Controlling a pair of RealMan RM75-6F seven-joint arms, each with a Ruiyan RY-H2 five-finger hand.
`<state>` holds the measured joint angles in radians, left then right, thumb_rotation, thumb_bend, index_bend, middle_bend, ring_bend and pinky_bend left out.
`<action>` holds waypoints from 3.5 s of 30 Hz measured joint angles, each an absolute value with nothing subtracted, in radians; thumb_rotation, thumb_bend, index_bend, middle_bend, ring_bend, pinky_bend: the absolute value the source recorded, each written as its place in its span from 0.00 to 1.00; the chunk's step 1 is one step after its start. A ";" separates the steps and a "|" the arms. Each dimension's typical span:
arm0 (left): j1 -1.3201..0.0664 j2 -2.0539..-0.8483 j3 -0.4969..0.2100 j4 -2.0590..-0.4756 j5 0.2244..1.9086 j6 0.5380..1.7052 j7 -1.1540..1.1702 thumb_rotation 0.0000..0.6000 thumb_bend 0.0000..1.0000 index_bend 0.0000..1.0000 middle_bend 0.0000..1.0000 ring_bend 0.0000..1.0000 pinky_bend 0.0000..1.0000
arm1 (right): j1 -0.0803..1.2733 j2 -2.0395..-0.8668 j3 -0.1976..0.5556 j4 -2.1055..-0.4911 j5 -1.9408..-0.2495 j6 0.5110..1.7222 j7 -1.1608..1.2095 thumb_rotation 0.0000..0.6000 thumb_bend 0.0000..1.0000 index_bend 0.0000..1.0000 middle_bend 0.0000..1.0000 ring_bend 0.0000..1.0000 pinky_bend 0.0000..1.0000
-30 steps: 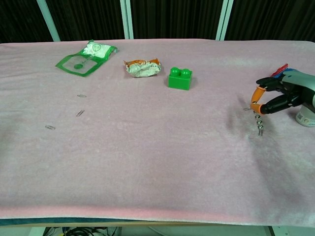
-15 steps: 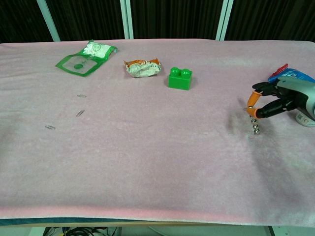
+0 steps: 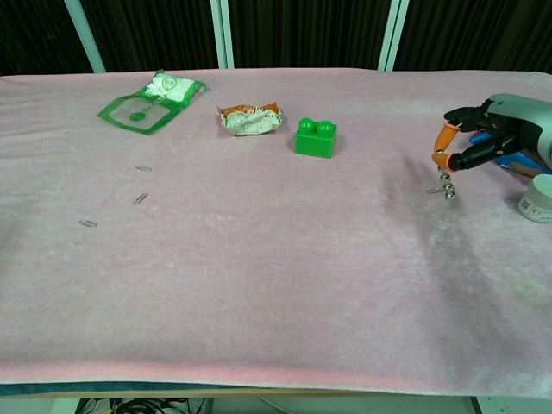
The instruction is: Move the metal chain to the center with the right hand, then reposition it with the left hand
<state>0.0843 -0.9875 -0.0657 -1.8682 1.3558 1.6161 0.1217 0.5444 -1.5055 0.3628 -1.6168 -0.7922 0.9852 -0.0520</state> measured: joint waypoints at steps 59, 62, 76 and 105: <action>0.075 -0.998 -0.077 -1.874 1.323 1.606 0.156 1.00 0.19 0.04 0.00 0.00 0.00 | 0.682 -1.603 0.399 -1.385 -0.745 0.878 -0.006 1.00 0.34 0.60 0.00 0.00 0.18; 0.075 -0.993 -0.080 -1.872 1.319 1.603 0.141 1.00 0.19 0.04 0.00 0.00 0.00 | 0.694 -1.590 0.387 -1.423 -0.753 0.895 -0.065 1.00 0.34 0.60 0.00 0.00 0.18; 0.067 -0.966 -0.066 -1.859 1.349 1.567 0.074 1.00 0.19 0.04 0.00 0.00 0.00 | 0.834 -1.674 0.312 -1.536 -0.685 1.108 -0.611 1.00 0.34 0.61 0.00 0.00 0.18; 0.063 -0.958 -0.047 -1.850 1.388 1.559 0.049 1.00 0.19 0.04 0.00 0.00 0.00 | 1.099 -2.007 0.486 -1.343 -0.379 1.092 -0.807 1.00 0.34 0.61 0.00 0.00 0.18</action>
<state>0.0635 -0.9575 -0.0465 -1.8504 1.3884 1.5593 0.0492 1.0994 -2.0070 0.4858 -1.3428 -0.3788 1.0918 -0.8073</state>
